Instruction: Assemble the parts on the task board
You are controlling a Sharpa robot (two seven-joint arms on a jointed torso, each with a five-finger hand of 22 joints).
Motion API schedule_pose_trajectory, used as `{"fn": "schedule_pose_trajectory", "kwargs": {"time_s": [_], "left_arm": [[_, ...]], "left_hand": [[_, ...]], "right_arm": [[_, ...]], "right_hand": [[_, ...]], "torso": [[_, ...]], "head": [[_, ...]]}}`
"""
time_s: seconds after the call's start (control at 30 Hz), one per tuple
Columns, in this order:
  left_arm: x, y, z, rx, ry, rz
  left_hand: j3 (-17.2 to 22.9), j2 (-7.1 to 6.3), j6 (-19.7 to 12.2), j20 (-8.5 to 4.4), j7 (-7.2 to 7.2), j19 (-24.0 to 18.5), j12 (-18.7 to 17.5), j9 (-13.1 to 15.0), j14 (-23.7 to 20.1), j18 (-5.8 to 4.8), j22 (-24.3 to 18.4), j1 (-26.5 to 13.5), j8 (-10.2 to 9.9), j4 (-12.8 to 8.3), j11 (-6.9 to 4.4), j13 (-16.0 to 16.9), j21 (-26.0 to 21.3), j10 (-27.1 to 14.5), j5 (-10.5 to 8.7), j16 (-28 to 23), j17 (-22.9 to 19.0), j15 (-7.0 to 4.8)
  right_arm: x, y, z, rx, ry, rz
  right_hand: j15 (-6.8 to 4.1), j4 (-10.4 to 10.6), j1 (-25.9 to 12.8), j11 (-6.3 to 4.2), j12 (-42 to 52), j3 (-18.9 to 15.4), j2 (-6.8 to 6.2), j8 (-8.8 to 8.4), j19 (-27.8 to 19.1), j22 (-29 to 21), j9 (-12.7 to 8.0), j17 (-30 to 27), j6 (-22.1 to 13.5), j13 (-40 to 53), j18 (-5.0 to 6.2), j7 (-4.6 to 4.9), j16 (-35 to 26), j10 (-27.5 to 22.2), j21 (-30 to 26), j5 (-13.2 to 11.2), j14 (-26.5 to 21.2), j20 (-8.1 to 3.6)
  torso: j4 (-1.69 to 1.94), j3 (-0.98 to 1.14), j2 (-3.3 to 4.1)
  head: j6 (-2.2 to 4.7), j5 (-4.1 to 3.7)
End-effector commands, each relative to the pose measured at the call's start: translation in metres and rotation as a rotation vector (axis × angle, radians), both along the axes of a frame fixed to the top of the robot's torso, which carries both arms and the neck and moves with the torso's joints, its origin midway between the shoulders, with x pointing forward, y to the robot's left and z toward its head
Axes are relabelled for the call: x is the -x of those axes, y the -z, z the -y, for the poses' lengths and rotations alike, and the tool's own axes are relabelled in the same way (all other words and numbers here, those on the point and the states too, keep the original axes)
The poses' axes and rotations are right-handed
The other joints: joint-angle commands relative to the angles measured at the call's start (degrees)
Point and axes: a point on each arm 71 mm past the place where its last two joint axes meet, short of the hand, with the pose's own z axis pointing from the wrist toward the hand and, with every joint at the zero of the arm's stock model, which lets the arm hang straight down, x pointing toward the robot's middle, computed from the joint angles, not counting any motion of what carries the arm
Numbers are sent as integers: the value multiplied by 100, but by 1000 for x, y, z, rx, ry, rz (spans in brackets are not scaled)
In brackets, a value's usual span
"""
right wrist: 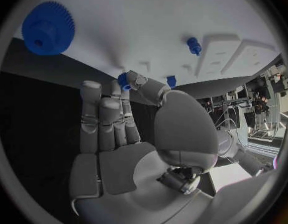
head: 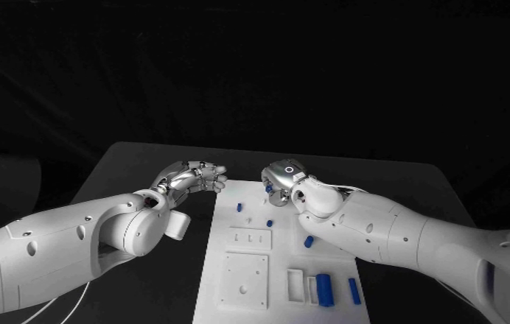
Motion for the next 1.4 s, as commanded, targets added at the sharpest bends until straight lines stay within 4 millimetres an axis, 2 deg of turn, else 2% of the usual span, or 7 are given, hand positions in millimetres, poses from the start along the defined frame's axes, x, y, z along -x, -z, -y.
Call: {"fn": "schedule_pose_trajectory", "kwargs": {"time_s": [0.03, 0.17, 0.43, 0.63, 1.03, 1.17, 1.4], "left_arm": [[0, -1, 3, 12, 19, 3], [0, -2, 2, 12, 20, 2], [0, -3, 3, 15, 20, 3], [-1, -4, 3, 14, 19, 4], [-1, -4, 4, 14, 19, 4], [-1, -4, 3, 13, 17, 5], [-1, -4, 5, 14, 20, 5]], "left_hand": [[7, -19, 9, -7, 15, -5, -24, -7, 32, 107, -9, -35, -16, 10, 23, -7, 1, 15, 26, -25, 8, -9], [6, -19, 9, -7, 15, -6, -28, -8, 32, 106, -9, -38, -17, 12, 24, -7, 0, 15, 23, -27, 9, -8], [5, -20, 10, -6, 16, -7, -32, -9, 33, 105, -10, -44, -18, 14, 23, -8, 0, 16, 19, -31, 12, -8], [6, -18, 12, -6, 15, -8, -35, -10, 34, 105, -10, -43, -19, 13, 22, -8, 0, 18, 18, -33, 13, -8], [9, -13, 15, -6, 15, -7, -38, -10, 35, 105, -10, -44, -19, 14, 20, -8, 1, 21, 17, -36, 17, -9], [9, -12, 16, -6, 14, -7, -40, -10, 36, 105, -10, -45, -19, 14, 19, -8, 1, 22, 16, -37, 18, -9], [9, -13, 16, -7, 14, -8, -42, -11, 36, 105, -11, -45, -20, 13, 19, -8, 1, 24, 16, -39, 19, -9]], "right_arm": [[-2, 1, 2, 12, 16, -7], [-3, 2, 2, 15, 23, -17], [-4, 3, 2, 9, 29, -21], [-2, 2, -2, 5, 16, -28], [0, 2, -6, -3, 9, -31], [0, 3, -7, 5, 10, -35], [-2, 3, -9, -1, 11, -42]], "right_hand": [[-22, -9, 45, 82, -16, 36, 23, 12, -23, 127, 8, -8, 16, 15, 322, 8, 24, 134, 29, 23, -35, -21], [-21, -7, 43, 83, -21, 38, 27, 8, -27, 127, 9, -10, 13, 18, 322, 9, 23, 132, 30, 22, -37, -20], [-18, -7, 35, 87, -34, 41, 36, -1, -39, 124, 9, -17, 7, 26, 322, 13, 17, 125, 31, 23, -43, -16], [-16, -10, 32, 88, -41, 42, 36, -6, -45, 123, 10, -20, 3, 31, 322, 15, 14, 120, 32, 23, -47, -15], [-15, -14, 29, 89, -48, 41, 44, -10, -52, 122, 12, -24, 4, 39, 322, 15, 12, 121, 34, 24, -48, -14], [-15, -17, 27, 89, -49, 40, 45, -10, -53, 122, 13, -25, 6, 42, 322, 15, 12, 123, 35, 25, -48, -14], [-11, -28, 19, 94, -67, 33, 39, -24, -67, 121, 13, -32, -6, 50, 322, 20, 7, 110, 37, 25, -53, -11]], "torso": [[3, -7, 1], [-4, -1, 5], [2, -10, 2], [-13, -5, -4], [-8, -6, -4], [-19, -5, -2], [-18, -5, 1]], "head": [[-9, 5], [-11, 19], [-36, 37], [-41, 55], [-56, 65], [-61, 92], [-56, 91]]}}
